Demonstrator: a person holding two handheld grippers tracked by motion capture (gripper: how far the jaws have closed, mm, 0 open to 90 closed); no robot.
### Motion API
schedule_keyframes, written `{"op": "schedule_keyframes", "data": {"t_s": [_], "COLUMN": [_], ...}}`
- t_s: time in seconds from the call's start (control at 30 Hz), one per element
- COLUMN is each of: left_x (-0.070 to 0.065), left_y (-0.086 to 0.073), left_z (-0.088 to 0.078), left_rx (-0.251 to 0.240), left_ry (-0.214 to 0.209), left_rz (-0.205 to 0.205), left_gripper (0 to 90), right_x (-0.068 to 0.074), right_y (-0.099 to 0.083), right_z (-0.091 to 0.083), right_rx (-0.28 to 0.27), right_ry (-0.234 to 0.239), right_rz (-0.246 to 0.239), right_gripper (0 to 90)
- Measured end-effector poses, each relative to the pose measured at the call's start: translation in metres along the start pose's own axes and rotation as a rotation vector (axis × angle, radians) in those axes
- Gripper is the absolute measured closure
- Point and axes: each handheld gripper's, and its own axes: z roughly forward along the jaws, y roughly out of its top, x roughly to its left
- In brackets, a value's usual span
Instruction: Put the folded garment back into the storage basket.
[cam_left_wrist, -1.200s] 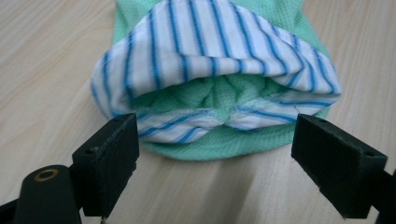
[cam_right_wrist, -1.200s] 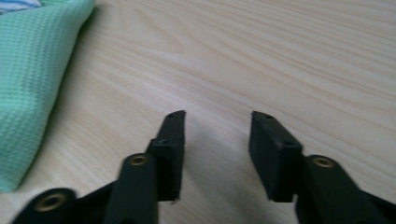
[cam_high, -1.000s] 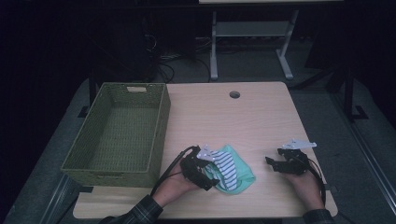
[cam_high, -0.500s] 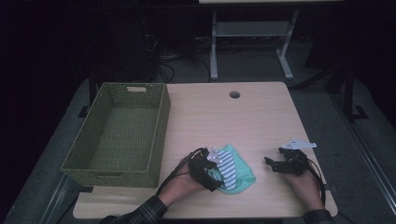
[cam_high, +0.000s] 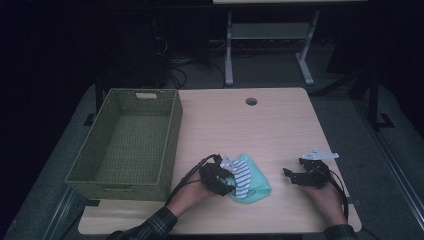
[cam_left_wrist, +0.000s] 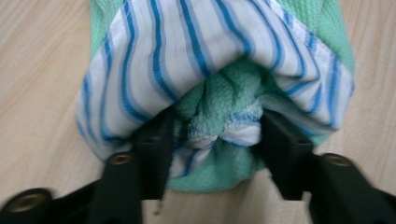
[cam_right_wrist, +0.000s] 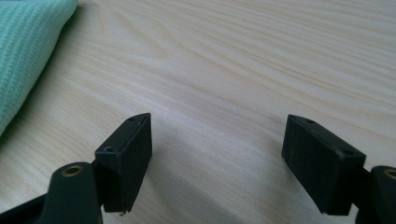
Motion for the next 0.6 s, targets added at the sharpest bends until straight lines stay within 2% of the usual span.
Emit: {"op": "schedule_keyframes", "data": {"t_s": [0.13,0.3,0.4,0.47,0.5,0.6], "left_x": [0.004,0.006,0.006,0.010,0.010,0.012], "left_y": [0.003,0.006,0.008,0.007,0.007,0.008], "left_z": [0.000,0.000,0.000,-0.001,-0.001,-0.006], "left_rx": [0.015,0.031,0.031,0.027,0.027,-0.005], "left_ry": [-0.004,-0.013,-0.016,-0.050,-0.050,-0.086], "left_rz": [0.011,0.015,0.005,-0.017,-0.017,-0.056], "left_gripper": [65.5,76.5,78.1,78.6,78.7,79.0], "right_x": [0.000,0.000,0.000,0.000,0.000,0.000], "right_y": [0.000,0.000,0.000,0.000,0.000,0.000], "right_z": [0.000,0.000,0.000,0.001,0.001,0.001], "right_rx": [0.000,0.001,0.002,0.008,0.008,0.009], "right_ry": [-0.002,-0.005,-0.008,-0.012,-0.015,-0.017], "right_rz": [0.002,0.005,0.009,0.015,0.015,0.015], "right_gripper": [23.5,22.9,21.3,19.3,18.7,18.1]}}
